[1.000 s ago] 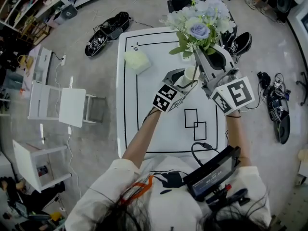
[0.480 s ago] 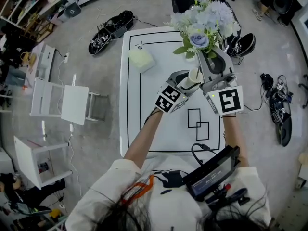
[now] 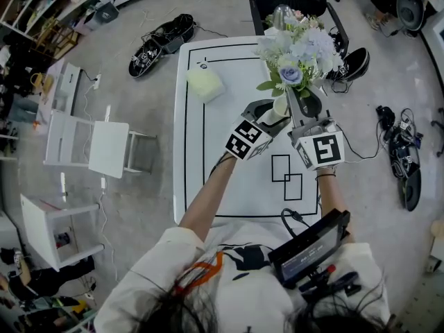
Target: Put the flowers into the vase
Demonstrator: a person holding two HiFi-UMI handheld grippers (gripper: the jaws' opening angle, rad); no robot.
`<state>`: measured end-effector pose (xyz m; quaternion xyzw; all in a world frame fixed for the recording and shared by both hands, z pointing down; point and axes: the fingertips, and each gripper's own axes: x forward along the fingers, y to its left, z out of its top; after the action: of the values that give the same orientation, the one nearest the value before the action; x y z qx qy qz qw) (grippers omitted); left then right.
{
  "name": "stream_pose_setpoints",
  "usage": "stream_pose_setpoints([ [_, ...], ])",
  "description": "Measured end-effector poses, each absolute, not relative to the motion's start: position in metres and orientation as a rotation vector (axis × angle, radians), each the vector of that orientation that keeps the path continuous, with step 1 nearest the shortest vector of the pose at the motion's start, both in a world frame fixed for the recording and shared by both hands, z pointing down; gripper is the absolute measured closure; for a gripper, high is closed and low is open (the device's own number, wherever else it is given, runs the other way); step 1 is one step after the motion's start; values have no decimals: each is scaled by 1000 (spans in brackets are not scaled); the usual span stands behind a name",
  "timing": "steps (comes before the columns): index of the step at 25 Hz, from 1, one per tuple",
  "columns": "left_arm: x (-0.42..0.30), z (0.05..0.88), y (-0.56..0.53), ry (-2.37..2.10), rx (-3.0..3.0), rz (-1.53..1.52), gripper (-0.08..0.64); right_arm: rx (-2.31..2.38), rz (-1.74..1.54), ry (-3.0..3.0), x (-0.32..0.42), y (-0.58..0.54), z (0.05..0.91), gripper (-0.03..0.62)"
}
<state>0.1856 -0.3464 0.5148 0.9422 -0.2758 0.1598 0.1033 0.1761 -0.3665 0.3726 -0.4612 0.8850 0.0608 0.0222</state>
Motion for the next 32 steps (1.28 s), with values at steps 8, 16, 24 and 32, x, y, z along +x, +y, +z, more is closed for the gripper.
stream_pose_setpoints([
  [8,182,518,-344,-829,2765,460,319,-1443,63,2812,173,-349,411,537],
  [16,183,519,-345,-835,2753,463,319,-1477,-18,2916,170,-336,432,481],
  [24,182,521,-345,-832,2763,472,321,-1535,-97,2925,177,-320,436,384],
  [32,181,535,-342,-853,2764,600,319,-1580,-234,2890,188,-301,452,380],
])
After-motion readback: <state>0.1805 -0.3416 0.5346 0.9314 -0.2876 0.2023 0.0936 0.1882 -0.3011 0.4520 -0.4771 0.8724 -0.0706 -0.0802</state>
